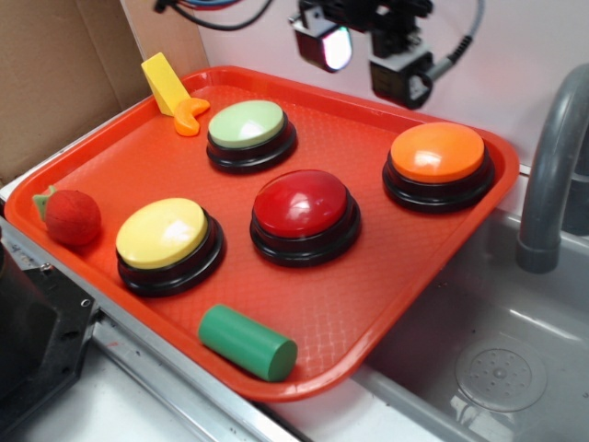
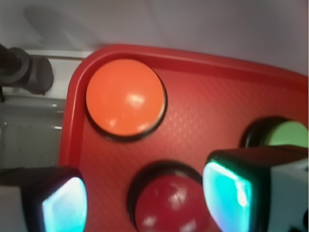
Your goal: Push the orange button.
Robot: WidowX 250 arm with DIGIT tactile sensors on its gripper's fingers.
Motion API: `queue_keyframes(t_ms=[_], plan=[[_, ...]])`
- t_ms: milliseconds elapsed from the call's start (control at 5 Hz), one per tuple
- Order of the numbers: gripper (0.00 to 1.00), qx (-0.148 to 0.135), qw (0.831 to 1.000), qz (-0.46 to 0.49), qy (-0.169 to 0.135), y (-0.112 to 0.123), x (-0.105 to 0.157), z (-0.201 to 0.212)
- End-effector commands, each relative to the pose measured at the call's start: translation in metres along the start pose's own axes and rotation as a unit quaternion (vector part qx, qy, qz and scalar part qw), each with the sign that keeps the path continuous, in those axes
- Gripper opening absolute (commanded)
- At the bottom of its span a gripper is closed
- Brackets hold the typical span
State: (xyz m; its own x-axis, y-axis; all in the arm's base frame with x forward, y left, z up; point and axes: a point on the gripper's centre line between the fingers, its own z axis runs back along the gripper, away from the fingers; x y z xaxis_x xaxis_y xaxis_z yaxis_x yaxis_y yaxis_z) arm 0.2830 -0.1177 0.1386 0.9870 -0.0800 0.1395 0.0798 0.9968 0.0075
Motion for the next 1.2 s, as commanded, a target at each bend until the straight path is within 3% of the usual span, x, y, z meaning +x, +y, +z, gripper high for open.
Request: queue_keyframes(t_ms=[0, 400, 600, 1000], plan=[[1.00, -0.004, 0.999, 0.029, -0.046, 0.013, -0.001, 0.035], [1.00, -0.002, 0.996, 0.058, -0.061, 0.023, -0.011, 0.046], [1.00, 0.012, 0.995, 0.083, -0.060, 0.031, -0.021, 0.051], [1.00, 0.010, 0.993, 0.101, -0.056, 0.036, -0.028, 0.046]])
